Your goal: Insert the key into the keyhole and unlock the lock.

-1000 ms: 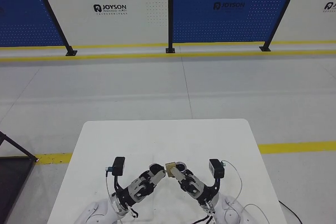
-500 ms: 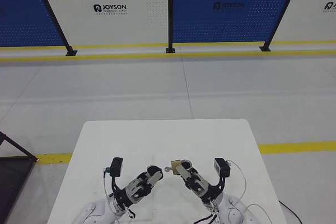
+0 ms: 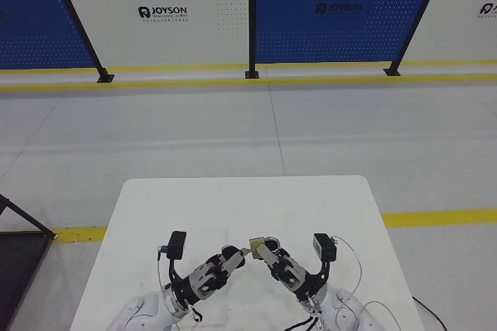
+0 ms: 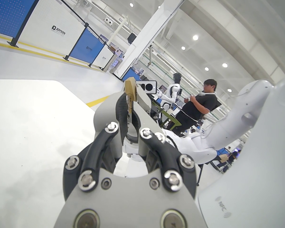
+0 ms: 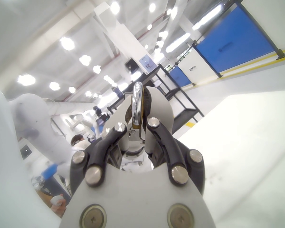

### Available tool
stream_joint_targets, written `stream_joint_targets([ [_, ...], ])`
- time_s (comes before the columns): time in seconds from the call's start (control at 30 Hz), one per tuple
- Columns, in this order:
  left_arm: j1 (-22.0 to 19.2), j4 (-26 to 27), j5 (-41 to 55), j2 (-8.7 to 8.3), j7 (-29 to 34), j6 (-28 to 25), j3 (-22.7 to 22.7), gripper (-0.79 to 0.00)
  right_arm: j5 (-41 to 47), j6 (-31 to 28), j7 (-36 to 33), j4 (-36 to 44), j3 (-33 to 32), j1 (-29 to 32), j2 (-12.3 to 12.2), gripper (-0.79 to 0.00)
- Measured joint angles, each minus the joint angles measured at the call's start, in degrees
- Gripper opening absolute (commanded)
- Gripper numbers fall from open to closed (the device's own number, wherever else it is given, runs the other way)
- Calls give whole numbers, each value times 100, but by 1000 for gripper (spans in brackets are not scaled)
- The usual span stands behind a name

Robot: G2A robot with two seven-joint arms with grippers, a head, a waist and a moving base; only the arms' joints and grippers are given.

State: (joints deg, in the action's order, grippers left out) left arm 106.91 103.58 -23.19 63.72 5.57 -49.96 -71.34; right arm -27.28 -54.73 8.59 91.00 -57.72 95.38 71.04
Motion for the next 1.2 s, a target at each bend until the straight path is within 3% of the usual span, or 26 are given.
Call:
stream_joint_targets([
  [0.1,-2,2,4,-4,1,24,3,-782,-17,24,-17,11,5,-1,2,-785],
  [0.6,-10,81,-277,-22,8,230,4,-782,-119,87,-89,49,22,10,6,-785],
  [0.7,2,84,-324,-22,-48,230,16,-625,-110,95,-93,52,24,14,6,-785],
  [0.87,-2,79,-346,-25,-90,215,28,-606,-103,107,-115,54,23,13,5,-785],
  [0.93,-2,80,-359,-28,-97,214,29,-659,-91,109,-127,56,26,12,5,-785],
  [0.97,-1,81,-366,-30,-97,218,29,-785,-85,108,-132,56,27,11,5,-785],
  [1.2,0,90,-398,-37,-124,232,38,-770,-42,128,-156,55,27,1,4,-785],
])
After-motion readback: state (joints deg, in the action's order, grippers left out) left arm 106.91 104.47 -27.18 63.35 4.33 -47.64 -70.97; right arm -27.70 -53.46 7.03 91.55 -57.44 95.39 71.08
